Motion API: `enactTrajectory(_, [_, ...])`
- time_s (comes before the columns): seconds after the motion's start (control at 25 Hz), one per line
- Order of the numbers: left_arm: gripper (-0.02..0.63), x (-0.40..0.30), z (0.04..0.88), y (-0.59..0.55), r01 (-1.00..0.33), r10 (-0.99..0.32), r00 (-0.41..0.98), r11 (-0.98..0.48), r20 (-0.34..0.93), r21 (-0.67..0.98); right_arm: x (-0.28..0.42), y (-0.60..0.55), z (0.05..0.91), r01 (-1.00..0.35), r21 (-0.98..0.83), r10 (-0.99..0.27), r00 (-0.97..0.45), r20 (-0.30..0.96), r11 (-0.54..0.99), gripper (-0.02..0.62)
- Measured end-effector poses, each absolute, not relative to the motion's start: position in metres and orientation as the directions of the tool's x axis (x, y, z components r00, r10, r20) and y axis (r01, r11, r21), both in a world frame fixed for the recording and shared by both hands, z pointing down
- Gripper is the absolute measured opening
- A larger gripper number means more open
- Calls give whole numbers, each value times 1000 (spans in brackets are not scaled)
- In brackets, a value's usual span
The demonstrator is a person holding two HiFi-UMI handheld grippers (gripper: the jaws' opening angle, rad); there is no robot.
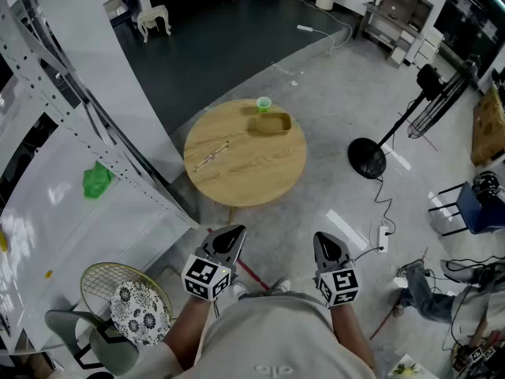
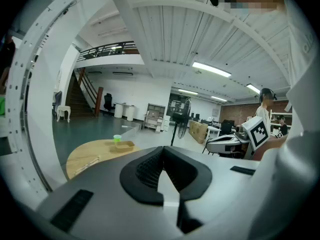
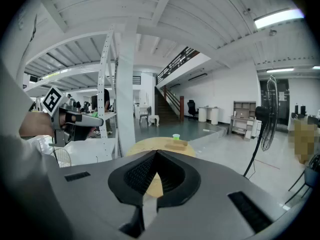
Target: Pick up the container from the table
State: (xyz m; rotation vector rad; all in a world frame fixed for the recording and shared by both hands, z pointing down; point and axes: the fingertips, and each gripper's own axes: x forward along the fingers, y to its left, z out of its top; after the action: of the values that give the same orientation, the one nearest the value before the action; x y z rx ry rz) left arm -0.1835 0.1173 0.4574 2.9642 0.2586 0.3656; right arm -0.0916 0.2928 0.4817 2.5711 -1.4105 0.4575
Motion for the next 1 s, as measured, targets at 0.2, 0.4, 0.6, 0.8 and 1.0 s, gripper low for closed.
enactTrajectory(0.2, [17,-143,454,166,197,228,945,-969,236,148,-63,337,483,-832,-6,-784,519,341,-554,25])
enactTrajectory(0.4, [17,-106,451,196,227,250,935,-967,250,115,-33,371,487,-812,-39,-778,543,315,-582,25])
enactTrajectory(0.6, [17,-75,462,229,234,254,929,-967,269,103,-7,399,488,-813,-29,-790,556,261,-582,25])
enactTrajectory(0.8, [17,-48,462,227,223,242,930,-970,276,97,19,395,487,-829,-39,-809,532,250,-558,25])
enactTrajectory(1.0, [17,-3,464,204,191,212,938,-976,273,102,70,377,489,-845,-47,-826,506,249,-532,25])
